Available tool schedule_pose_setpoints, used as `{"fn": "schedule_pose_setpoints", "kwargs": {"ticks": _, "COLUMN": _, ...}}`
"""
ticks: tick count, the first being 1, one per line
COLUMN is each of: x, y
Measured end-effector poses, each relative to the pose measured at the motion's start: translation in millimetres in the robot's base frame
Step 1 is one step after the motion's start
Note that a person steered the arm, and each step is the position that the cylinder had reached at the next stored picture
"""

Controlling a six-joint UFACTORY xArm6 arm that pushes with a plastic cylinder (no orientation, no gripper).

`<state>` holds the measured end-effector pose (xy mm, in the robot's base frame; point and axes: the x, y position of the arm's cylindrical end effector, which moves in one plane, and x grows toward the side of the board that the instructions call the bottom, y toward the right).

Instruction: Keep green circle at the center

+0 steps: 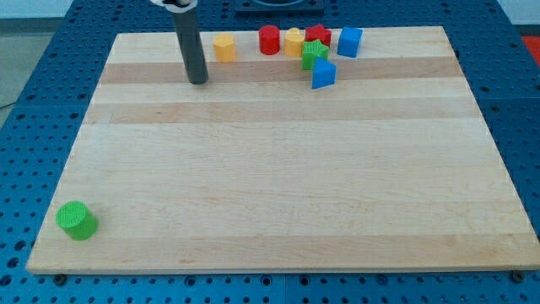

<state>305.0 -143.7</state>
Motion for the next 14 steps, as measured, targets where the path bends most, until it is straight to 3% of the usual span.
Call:
{"fn": "schedule_pose_setpoints", "kwargs": {"ticks": 2, "x": -53, "y": 28}}
{"fn": "schedule_pose_setpoints", "kwargs": {"ticks": 4, "x": -57, "y": 44}}
{"fn": "schedule_pose_setpoints", "kwargs": {"ticks": 7, "x": 124, "y": -160}}
{"fn": "schedule_pose_setpoints", "kwargs": {"ticks": 12, "x": 197, "y": -161}}
{"fn": "schedule_pose_setpoints", "kwargs": {"ticks": 14, "x": 294, "y": -160}}
